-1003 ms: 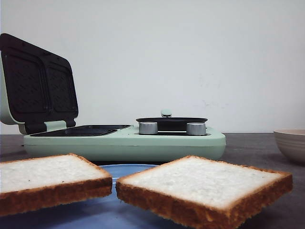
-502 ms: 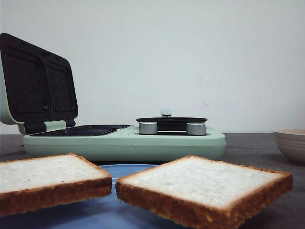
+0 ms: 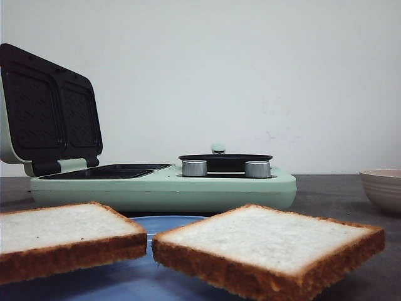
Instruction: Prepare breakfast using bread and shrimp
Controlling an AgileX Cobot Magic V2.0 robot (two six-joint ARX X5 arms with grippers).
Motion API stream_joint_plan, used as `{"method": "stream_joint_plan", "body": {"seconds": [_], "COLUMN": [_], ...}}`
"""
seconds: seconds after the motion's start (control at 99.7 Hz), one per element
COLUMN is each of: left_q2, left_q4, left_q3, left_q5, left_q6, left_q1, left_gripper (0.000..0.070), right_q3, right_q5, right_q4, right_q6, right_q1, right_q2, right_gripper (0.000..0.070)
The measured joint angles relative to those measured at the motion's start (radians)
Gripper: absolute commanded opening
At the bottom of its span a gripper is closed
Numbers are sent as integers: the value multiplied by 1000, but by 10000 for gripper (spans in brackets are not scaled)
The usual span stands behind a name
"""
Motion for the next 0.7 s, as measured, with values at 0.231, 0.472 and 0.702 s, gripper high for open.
{"method": "stream_joint_plan", "body": {"seconds": [0.231,0.472,0.702], "left_q2": [164,158,182], "left_q4": [-39,-78,-177], "left_q3": [188,197,197], "left_q5": [68,77,163], "left_q6": [52,68,67], "left_q1": [-17,-21,-24], "left_gripper": [90,272,270], "right_q3": [156,185,186], "right_q5": [-104,-209,-225], "right_q4": [-71,-88,-195], "right_q6": [-27,-27,-20], "right_q1": [0,1,19], "right_q2": [143,142,142], "right_gripper": [15,280,454]}}
